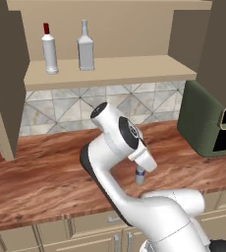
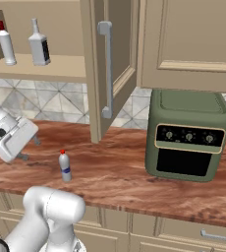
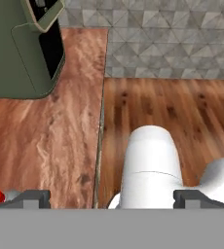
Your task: Sort all alcoholic drinks to one cabinet, and non-alcoholic drinks to the other.
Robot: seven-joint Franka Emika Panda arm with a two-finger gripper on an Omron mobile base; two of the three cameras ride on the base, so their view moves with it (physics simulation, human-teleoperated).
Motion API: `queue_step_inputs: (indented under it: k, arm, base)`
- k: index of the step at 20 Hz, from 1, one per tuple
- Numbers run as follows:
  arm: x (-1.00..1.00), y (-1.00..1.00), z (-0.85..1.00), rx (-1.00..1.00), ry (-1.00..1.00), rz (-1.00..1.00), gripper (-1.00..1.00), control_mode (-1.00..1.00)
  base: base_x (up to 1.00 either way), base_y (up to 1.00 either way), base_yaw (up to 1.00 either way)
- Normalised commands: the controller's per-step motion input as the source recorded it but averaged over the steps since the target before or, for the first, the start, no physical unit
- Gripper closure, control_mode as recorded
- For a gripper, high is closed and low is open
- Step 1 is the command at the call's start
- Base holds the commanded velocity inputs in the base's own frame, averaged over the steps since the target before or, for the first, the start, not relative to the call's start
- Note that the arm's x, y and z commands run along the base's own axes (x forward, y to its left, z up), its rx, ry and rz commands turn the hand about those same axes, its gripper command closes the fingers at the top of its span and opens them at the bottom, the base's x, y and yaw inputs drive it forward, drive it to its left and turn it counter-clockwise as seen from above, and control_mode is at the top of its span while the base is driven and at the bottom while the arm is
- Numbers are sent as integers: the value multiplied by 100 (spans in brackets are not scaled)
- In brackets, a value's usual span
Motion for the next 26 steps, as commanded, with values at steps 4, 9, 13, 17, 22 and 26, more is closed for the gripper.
queue_step_inputs:
  k: [4, 9, 13, 17, 22, 26]
  arm:
    - [28, 7, -23, -11, 0, -20, -100, -100]
    - [9, 0, -29, -8, 0, -3, -100, -100]
    - [13, 0, -31, -7, 0, 0, -100, -100]
    - [27, 0, -20, -6, 0, 0, -100, -100]
    - [28, 0, -12, -5, 1, 0, -100, -100]
    - [24, 0, -14, -6, 4, 0, -100, -100]
  base:
    - [0, 0, 0]
    - [0, 0, 0]
    - [0, 0, 0]
    - [0, 0, 0]
    - [0, 0, 0]
    - [0, 0, 0]
